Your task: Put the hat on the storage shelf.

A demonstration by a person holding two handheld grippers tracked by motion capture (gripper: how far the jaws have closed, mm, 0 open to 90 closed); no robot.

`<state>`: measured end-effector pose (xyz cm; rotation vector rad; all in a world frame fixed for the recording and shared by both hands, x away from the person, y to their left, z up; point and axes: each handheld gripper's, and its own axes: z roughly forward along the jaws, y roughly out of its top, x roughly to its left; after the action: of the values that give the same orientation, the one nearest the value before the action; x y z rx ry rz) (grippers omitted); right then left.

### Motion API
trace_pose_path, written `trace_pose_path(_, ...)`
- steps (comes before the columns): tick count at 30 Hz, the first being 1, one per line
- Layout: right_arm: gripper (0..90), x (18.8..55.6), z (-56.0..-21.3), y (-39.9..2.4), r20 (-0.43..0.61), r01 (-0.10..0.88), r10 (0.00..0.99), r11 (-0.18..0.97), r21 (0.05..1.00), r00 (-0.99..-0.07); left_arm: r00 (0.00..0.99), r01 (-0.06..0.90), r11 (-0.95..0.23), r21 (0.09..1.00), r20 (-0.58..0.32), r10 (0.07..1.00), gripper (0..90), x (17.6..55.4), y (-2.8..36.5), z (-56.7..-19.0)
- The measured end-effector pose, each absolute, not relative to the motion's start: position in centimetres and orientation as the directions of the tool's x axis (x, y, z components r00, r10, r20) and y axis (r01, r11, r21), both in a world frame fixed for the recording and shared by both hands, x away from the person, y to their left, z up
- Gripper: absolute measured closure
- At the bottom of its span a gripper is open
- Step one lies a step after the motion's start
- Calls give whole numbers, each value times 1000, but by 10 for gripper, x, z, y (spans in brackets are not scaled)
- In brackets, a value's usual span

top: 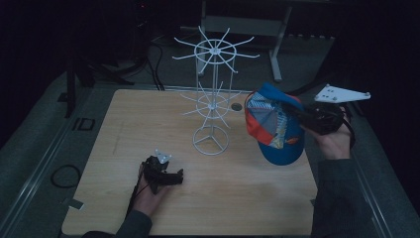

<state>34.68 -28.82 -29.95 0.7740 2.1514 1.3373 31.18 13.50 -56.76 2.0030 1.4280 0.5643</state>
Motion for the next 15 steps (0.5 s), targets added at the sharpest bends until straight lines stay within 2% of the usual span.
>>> trace_pose_path(15,871,347,-291,-290,-101,189,695,329,925,-712,328,685,-234,689,-5,945,24,312,135,-568)
